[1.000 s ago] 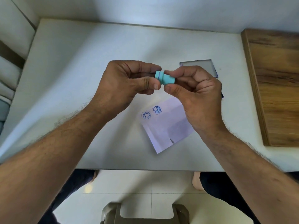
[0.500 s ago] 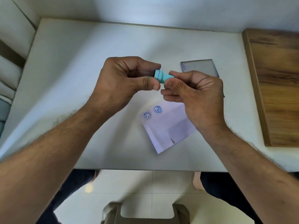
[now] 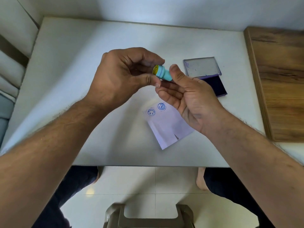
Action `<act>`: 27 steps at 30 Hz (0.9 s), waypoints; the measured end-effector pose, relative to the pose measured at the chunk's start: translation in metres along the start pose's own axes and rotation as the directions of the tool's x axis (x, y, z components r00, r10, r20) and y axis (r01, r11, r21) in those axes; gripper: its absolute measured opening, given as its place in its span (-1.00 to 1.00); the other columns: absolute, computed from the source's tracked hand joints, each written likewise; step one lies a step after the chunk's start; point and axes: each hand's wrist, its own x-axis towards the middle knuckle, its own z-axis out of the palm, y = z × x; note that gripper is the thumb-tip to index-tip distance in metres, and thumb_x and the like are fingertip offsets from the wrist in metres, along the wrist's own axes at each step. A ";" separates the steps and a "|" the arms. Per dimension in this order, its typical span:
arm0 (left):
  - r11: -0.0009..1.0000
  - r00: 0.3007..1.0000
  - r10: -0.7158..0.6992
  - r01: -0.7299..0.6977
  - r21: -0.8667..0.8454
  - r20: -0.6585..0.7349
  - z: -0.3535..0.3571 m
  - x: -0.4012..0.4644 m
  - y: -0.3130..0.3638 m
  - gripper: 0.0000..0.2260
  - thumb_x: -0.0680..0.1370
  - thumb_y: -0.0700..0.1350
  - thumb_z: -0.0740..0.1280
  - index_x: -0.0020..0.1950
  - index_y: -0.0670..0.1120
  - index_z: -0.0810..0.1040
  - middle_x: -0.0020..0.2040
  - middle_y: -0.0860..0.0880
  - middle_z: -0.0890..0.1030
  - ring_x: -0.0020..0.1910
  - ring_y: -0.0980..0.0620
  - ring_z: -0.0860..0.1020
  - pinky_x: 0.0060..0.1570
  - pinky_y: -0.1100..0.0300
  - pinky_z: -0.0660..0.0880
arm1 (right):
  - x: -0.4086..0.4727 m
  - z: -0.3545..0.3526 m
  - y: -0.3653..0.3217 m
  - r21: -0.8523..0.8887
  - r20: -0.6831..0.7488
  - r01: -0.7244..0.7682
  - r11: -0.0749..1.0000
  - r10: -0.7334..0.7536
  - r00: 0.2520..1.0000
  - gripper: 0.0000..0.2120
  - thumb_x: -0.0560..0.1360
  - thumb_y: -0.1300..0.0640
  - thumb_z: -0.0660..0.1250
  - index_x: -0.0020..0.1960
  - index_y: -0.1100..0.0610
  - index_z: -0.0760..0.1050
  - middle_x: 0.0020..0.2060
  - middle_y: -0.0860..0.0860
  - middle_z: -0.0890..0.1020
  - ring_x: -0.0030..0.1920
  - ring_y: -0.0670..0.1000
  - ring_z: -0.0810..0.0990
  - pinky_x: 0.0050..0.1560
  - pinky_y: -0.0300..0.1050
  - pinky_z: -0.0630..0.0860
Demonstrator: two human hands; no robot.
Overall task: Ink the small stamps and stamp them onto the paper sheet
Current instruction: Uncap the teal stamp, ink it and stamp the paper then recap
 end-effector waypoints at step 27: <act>0.994 0.944 -0.082 0.099 0.039 -0.319 -0.010 0.006 -0.003 -0.83 0.47 -0.18 0.42 0.00 0.02 0.72 -0.12 0.03 0.71 -0.17 -0.05 0.66 -0.27 -0.17 0.62 | 0.023 -0.003 -0.005 -0.824 -0.026 0.274 0.495 -0.516 0.856 -0.76 0.44 0.17 0.47 0.10 0.06 0.63 -0.16 -0.03 0.66 -0.40 -0.07 0.65 -0.38 -0.19 0.63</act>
